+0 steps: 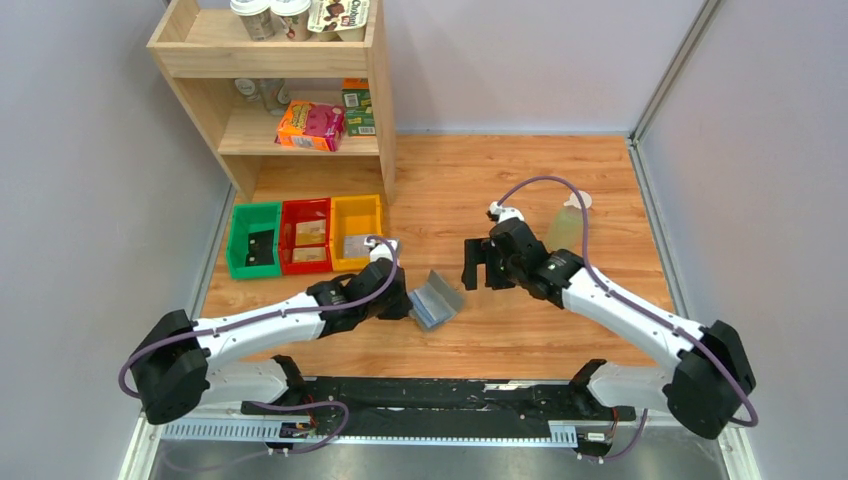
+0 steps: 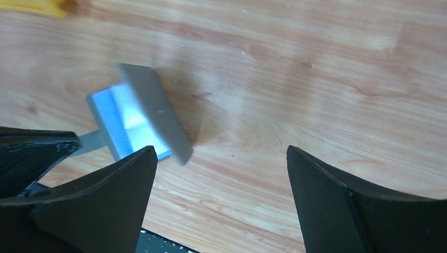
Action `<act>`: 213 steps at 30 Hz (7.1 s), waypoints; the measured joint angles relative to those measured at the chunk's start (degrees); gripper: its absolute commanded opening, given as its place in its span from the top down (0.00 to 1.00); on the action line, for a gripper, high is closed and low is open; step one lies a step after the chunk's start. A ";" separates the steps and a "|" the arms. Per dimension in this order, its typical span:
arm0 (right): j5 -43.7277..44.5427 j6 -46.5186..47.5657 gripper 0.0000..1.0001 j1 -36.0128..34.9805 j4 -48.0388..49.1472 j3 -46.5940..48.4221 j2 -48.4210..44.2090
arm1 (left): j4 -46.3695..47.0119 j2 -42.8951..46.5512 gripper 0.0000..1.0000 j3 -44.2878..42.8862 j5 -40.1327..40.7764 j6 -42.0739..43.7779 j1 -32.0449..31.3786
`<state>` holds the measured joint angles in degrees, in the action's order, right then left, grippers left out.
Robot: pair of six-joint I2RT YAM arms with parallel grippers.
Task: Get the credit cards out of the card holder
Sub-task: Open the card holder at the center of the board.
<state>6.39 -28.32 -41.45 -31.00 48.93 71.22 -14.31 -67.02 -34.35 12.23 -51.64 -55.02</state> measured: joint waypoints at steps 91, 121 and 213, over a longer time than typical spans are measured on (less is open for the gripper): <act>-27.69 -9.49 0.27 -6.78 31.10 -3.52 16.44 | 8.22 -5.31 1.00 6.91 -2.67 2.86 6.36; -12.83 -4.72 0.23 -7.58 13.99 2.51 11.47 | -9.42 17.66 0.60 0.02 -0.04 1.20 6.36; -18.23 -5.07 0.68 -10.12 18.40 8.74 31.01 | 17.51 10.12 0.89 15.56 -8.90 -10.12 6.51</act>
<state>-11.84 -33.39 -51.57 -12.60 57.67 102.24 3.20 -56.90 -18.79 3.33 -61.76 -48.51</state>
